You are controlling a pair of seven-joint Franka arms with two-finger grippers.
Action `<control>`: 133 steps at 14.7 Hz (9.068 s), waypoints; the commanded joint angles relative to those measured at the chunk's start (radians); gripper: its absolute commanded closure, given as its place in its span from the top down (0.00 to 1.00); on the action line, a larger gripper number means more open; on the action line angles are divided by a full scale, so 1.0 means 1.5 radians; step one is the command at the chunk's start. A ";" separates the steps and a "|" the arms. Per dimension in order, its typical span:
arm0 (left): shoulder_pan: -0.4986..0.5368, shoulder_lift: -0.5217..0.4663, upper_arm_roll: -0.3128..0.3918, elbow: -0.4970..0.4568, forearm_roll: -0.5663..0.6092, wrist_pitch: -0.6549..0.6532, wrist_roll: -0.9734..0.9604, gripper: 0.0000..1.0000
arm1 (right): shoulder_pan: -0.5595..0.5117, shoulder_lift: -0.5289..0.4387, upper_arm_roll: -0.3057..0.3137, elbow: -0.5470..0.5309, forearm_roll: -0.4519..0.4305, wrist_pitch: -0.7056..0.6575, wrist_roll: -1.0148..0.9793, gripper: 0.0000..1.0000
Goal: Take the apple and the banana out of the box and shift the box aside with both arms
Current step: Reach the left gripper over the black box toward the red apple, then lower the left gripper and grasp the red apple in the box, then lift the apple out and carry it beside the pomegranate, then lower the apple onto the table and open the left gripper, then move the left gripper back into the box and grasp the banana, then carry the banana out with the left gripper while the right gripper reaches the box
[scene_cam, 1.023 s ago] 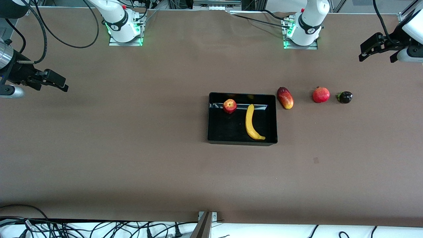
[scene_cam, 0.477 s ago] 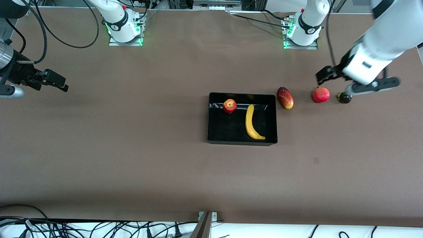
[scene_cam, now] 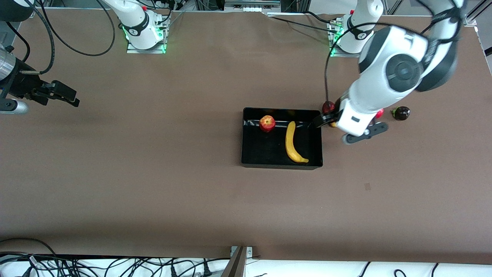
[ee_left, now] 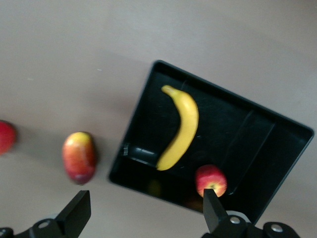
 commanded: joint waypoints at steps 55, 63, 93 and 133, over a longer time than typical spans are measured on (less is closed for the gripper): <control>0.063 0.074 -0.092 -0.007 0.102 -0.012 -0.098 0.00 | -0.006 0.004 0.003 0.011 -0.005 -0.011 -0.002 1.00; 0.262 0.113 -0.087 0.050 0.231 -0.044 0.240 0.00 | -0.006 0.004 0.003 0.011 -0.005 -0.012 -0.002 1.00; 0.115 0.137 -0.036 0.050 0.099 0.063 -0.018 1.00 | -0.007 0.004 0.002 0.012 -0.006 -0.006 -0.003 1.00; 0.069 0.164 -0.108 0.065 0.125 0.009 -0.082 0.00 | -0.006 0.004 0.003 0.011 -0.007 -0.010 -0.001 1.00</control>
